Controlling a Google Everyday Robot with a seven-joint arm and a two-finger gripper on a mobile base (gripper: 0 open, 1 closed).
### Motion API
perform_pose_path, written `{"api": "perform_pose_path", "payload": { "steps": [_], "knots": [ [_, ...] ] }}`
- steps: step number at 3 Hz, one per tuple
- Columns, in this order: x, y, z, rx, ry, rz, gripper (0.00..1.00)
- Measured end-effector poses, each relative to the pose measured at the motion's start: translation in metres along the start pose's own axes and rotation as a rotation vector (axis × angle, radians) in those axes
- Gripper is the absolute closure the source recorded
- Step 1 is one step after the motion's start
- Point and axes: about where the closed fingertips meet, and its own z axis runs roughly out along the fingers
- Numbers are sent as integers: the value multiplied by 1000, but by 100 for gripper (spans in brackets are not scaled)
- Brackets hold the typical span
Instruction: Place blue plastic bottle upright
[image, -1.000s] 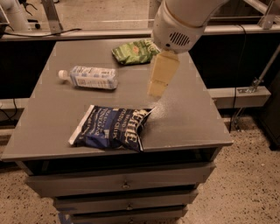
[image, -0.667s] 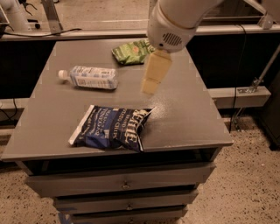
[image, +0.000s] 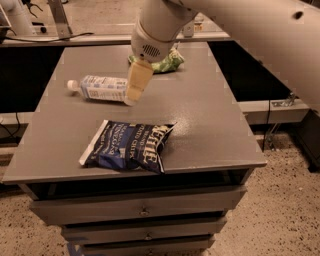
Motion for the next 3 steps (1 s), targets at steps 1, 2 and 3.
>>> {"api": "perform_pose_path", "payload": {
  "steps": [1,2,3],
  "knots": [
    [-22,-19,40,-15,-8,19,0],
    [-41,-37,78,-33,5,37,0],
    [-46,-54,112,-51,37,64,0]
  ]
}}
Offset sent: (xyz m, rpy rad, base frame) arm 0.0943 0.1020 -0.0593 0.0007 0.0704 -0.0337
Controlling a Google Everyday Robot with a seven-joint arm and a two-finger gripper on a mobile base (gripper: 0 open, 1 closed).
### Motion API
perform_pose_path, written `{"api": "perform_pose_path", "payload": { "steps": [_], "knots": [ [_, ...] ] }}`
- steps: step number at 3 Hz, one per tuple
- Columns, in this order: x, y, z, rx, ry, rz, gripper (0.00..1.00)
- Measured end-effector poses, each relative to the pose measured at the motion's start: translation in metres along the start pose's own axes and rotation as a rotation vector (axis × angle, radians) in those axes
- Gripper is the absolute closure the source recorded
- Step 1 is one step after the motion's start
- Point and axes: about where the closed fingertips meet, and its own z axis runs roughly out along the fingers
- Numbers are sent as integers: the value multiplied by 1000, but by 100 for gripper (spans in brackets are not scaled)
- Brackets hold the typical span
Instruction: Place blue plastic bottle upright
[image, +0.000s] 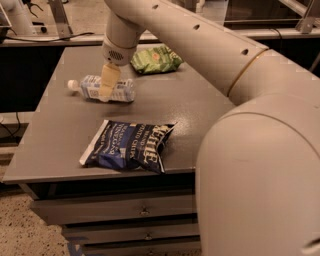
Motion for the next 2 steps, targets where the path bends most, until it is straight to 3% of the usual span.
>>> {"api": "perform_pose_path", "payload": {
  "steps": [2],
  "knots": [
    [-18,-11,42,-40,58,29,0]
  ]
}}
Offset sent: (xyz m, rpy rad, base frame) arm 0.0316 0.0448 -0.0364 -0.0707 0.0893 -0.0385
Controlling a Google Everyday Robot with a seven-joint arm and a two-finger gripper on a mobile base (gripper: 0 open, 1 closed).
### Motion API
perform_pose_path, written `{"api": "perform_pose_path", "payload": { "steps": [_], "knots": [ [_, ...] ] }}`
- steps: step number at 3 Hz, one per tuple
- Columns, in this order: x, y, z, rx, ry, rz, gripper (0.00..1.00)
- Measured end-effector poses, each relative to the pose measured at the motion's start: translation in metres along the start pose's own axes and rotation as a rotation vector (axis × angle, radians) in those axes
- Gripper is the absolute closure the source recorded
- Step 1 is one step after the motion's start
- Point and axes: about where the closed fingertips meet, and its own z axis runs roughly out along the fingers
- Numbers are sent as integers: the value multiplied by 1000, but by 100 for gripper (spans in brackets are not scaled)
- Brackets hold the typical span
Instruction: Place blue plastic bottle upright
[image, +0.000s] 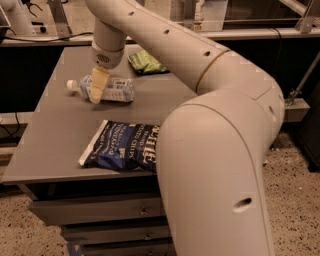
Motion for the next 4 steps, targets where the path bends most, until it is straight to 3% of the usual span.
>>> {"api": "perform_pose_path", "payload": {
  "steps": [2,4],
  "knots": [
    [-11,2,20,-41,59,58,0],
    [-24,4,25,-55,87,75,41]
  ]
}}
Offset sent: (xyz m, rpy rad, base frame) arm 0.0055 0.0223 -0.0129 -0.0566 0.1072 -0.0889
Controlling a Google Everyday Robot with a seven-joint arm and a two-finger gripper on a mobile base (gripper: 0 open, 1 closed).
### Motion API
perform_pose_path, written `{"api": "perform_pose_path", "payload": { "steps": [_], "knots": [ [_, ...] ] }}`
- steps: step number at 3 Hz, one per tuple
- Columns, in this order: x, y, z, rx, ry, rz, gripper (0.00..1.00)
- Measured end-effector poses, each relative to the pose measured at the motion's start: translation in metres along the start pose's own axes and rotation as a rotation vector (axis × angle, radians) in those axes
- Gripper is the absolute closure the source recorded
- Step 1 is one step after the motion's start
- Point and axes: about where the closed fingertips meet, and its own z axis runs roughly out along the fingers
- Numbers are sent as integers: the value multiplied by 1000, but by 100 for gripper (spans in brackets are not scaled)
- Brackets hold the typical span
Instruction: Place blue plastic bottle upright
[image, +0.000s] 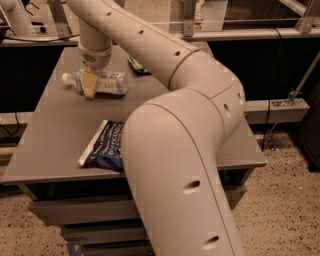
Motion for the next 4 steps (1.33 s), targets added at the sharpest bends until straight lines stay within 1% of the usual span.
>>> {"api": "perform_pose_path", "payload": {
  "steps": [1,2,3,4],
  "knots": [
    [-5,-2,-10,19,-10,4,64],
    [-18,-4,-39,59,-80,-4,88],
    [-25,2,-73,79,-207,-19,100],
    [-20,14,-95,61,-418,-31,100]
  ]
}}
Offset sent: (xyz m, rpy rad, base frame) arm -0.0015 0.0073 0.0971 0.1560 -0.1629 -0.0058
